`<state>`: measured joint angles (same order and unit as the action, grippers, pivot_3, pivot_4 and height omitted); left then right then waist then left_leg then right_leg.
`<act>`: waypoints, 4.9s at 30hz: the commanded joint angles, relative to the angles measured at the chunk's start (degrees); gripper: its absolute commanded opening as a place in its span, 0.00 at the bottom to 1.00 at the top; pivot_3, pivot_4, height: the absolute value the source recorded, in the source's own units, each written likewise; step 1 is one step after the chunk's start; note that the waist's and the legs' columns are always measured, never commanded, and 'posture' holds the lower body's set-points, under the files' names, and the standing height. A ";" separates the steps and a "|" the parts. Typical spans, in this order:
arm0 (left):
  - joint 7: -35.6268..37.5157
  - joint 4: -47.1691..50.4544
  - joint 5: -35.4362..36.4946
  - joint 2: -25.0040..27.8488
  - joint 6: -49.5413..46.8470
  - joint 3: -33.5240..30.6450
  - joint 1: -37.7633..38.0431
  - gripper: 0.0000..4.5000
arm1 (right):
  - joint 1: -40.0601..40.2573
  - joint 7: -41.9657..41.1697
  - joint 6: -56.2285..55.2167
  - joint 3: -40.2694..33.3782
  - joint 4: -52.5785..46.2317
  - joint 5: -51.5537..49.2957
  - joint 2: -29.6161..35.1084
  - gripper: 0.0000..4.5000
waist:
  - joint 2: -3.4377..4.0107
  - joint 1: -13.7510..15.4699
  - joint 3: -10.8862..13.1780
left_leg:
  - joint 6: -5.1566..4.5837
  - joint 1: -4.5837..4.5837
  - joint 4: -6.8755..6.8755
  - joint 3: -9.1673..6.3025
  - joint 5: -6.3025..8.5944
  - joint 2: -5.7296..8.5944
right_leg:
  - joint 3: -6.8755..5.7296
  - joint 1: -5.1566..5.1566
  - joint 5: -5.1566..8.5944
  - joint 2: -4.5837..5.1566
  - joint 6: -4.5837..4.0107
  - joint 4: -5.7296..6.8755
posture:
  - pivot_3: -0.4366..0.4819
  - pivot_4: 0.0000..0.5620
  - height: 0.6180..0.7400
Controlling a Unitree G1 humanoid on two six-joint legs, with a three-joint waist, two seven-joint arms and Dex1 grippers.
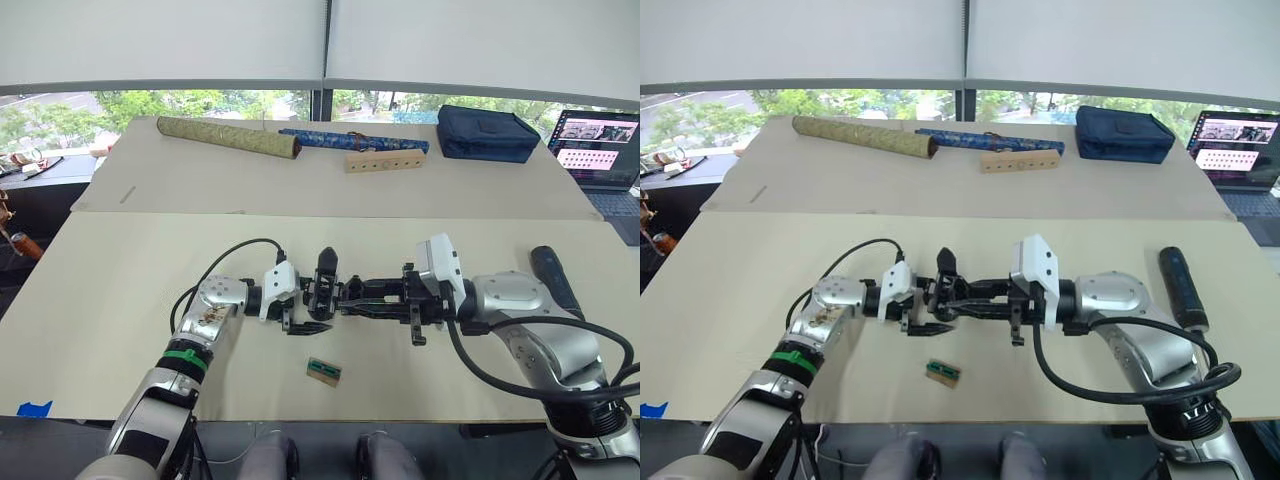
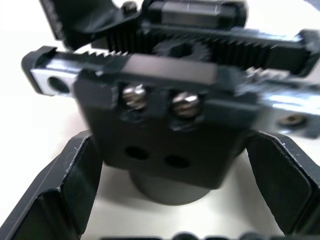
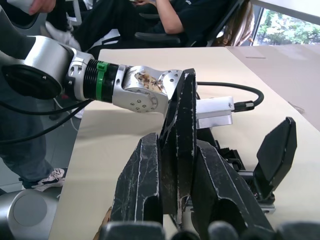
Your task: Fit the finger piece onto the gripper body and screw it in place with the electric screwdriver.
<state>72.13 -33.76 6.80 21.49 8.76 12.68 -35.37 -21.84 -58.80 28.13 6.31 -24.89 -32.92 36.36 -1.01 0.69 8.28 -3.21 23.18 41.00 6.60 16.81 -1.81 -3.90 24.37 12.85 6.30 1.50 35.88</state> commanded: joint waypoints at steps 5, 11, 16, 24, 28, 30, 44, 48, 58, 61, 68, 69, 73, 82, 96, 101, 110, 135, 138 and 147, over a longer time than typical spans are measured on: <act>1.36 -0.77 0.22 -0.69 1.48 -0.25 -0.82 0.71 | -0.23 1.13 -0.92 -1.57 -1.64 -0.45 -0.19 0.09 | 0.00 0.02 0.00 | 0.00 0.00 0.00 -0.01 0.00 0.00 | 0.00 0.00 0.00 0.00 0.00 0.00 | 0.48 0.27 1.00; 1.12 0.45 -0.06 -0.69 0.70 0.10 0.45 0.52 | -1.18 2.17 -0.99 -1.24 -1.16 -1.97 -3.29 0.09 | 0.00 0.02 0.00 | 0.00 -0.01 0.01 -0.02 0.00 -0.01 | 0.00 0.00 0.00 0.00 0.00 0.02 | 0.48 0.27 1.00; 0.85 2.15 0.10 -0.57 -1.09 0.28 1.64 0.52 | -3.69 1.28 -6.36 3.53 3.02 3.77 -6.87 0.09 | 0.01 -0.08 0.00 | -0.01 -0.03 0.01 -0.01 0.00 -0.01 | 0.01 -0.03 0.00 0.00 0.00 0.02 | 0.48 0.27 1.00; 0.23 4.81 0.06 -0.20 -4.14 0.29 3.05 0.52 | -7.04 0.64 -14.29 7.85 12.16 11.72 -11.30 0.09 | 0.01 -0.07 -0.01 | 0.01 -0.02 0.00 0.00 -0.01 0.01 | -0.01 -0.05 0.00 -0.01 0.01 0.19 | 0.48 0.27 1.00; -0.24 5.02 -0.16 -0.08 -4.64 0.25 3.22 0.52 | -6.92 -0.09 -14.61 8.87 13.21 12.60 -11.65 0.09 | 0.01 -0.07 -0.01 | 0.01 -0.03 0.01 0.01 -0.01 0.01 | -0.01 -0.06 -0.01 -0.02 0.02 0.19 | 0.48 0.27 1.00; -0.65 4.96 -0.32 -0.03 -4.49 0.21 3.31 0.52 | -6.82 -0.35 -14.30 9.21 13.61 12.92 -11.64 0.09 | 0.01 -0.07 -0.01 | 0.02 -0.04 0.02 0.00 -0.02 0.00 | -0.01 -0.06 -0.01 -0.01 0.02 0.18 | 0.48 0.27 1.00; -1.97 5.39 -1.17 0.61 -4.09 0.58 3.91 0.52 | -5.70 -0.18 -13.47 10.24 16.05 15.11 -11.05 0.09 | 0.02 -0.11 -0.01 | 0.06 -0.12 0.04 0.00 -0.04 -0.02 | 0.01 -0.08 -0.01 -0.01 0.01 0.18 | 0.48 0.27 1.00; -1.88 5.66 -1.21 0.95 -4.26 0.72 4.07 0.52 | -5.48 -0.35 -13.15 10.47 16.34 15.68 -10.61 0.09 | 0.02 -0.15 -0.01 | 0.06 -0.18 0.03 0.01 -0.04 -0.02 | 0.02 -0.11 -0.01 -0.01 0.01 0.18 | 0.48 0.27 1.00; -2.50 5.58 -1.38 1.25 -4.22 0.68 4.13 0.52 | -4.76 -0.64 -9.20 11.20 15.08 15.29 -10.00 0.09 | 0.03 -0.21 -0.02 | 0.07 -0.25 0.02 0.02 -0.04 -0.04 | 0.04 -0.13 -0.01 -0.01 0.01 0.18 | 0.48 0.27 1.00; -2.58 5.55 -1.39 1.30 -4.29 0.73 4.09 0.52 | -4.86 -1.18 -7.68 11.59 14.68 15.04 -9.59 0.09 | 0.03 -0.22 -0.02 | 0.07 -0.25 0.02 0.02 -0.04 -0.04 | 0.04 -0.13 0.00 -0.01 0.01 0.18 | 0.48 0.27 1.00; -2.78 5.45 -1.47 1.56 -4.34 0.94 3.96 0.52 | -5.10 -1.35 -3.12 12.91 14.70 14.60 -9.11 0.09 | 0.03 -0.15 -0.07 | 0.06 -0.26 0.01 0.01 -0.04 -0.03 | 0.04 -0.16 0.00 -0.01 0.01 0.17 | 0.48 0.27 1.00; -2.82 5.44 -1.49 1.58 -4.31 1.00 4.00 0.52 | -5.31 -1.32 -2.89 13.27 15.24 14.94 -9.18 0.09 | 0.03 -0.14 -0.08 | 0.06 -0.27 0.02 0.01 -0.04 -0.03 | 0.04 -0.17 0.00 -0.01 0.01 0.17 | 0.48 0.27 1.00; -2.89 5.39 -1.61 1.66 -4.18 1.32 4.07 0.52 | -6.42 -1.52 -2.30 14.19 16.94 15.80 -9.20 0.09 | 0.02 -0.18 -0.17 | 0.06 -0.31 0.01 0.01 -0.04 -0.03 | 0.04 -0.20 0.00 -0.01 0.01 0.15 | 0.48 0.27 1.00; -2.86 5.84 -1.44 1.89 -4.17 1.62 4.71 0.52 | -9.44 -1.55 -0.39 15.82 23.29 17.18 -9.58 0.09 | -0.01 -0.55 -0.49 | 0.06 -0.48 -0.02 0.01 -0.03 -0.07 | 0.06 -0.29 0.00 -0.01 0.00 0.19 | 0.48 0.27 1.00; -2.75 6.66 -1.26 1.99 -4.63 2.03 5.55 0.52 | -10.57 -2.30 -0.63 14.67 24.53 16.47 -9.81 0.09 | -0.01 -0.85 -0.70 | 0.03 -0.58 -0.07 0.02 -0.02 -0.08 | 0.09 -0.34 0.00 0.01 -0.01 0.20 | 0.48 0.27 1.00; -2.85 6.61 -1.26 1.99 -4.74 1.98 5.59 0.52 | -10.05 -4.25 -2.76 14.03 22.53 14.80 -10.10 0.09 | -0.01 -0.85 -0.70 | 0.02 -0.57 -0.07 0.02 -0.01 -0.08 | 0.09 -0.34 0.00 0.02 -0.01 0.20 | 0.48 0.27 1.00; -4.37 6.87 -1.25 2.10 -5.38 1.34 6.71 0.52 | -8.91 -5.80 -9.10 9.29 17.59 10.07 -13.32 0.75 | -0.01 -0.83 -0.69 | 0.03 -0.32 -0.07 0.03 -0.02 -0.05 | 0.06 -0.15 0.00 0.03 -0.01 0.16 | 0.48 0.27 1.00; -0.20 12.89 5.84 11.92 -4.28 -6.80 16.82 0.99 | -0.76 -1.65 -2.36 -8.40 -2.47 -4.04 -3.08 1.00 | 0.01 -1.76 -0.68 | 0.02 -0.55 -0.33 0.02 0.01 -0.19 | 0.06 -0.12 0.06 0.05 -0.13 0.19 | 0.48 0.27 1.00; 3.78 15.72 10.27 16.04 -6.29 -9.77 19.90 0.99 | 5.36 1.22 -2.09 -15.25 -5.03 -4.14 0.57 1.00 | 0.02 -1.55 -0.67 | -0.14 -0.55 -0.35 0.01 0.11 -0.20 | 0.04 -0.13 0.08 0.10 -0.17 0.19 | 0.48 0.27 1.00; 4.88 31.12 22.87 22.48 -15.29 -19.99 24.60 0.99 | 39.92 3.98 -10.87 -46.16 -5.52 0.98 0.30 1.00 | 0.04 1.07 -0.55 | -0.17 -0.29 -0.18 0.02 0.14 -0.04 | 0.00 -0.20 0.06 0.30 -0.09 -0.04 | 0.48 0.27 1.00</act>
<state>77.26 -6.10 26.19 43.55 -3.78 -5.32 -10.59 16.42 -54.98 20.72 -35.61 -29.73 -32.43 37.51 -0.98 1.76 7.73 -3.43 22.85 40.81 6.61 16.98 -1.85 -3.87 24.14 12.90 6.58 1.42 35.86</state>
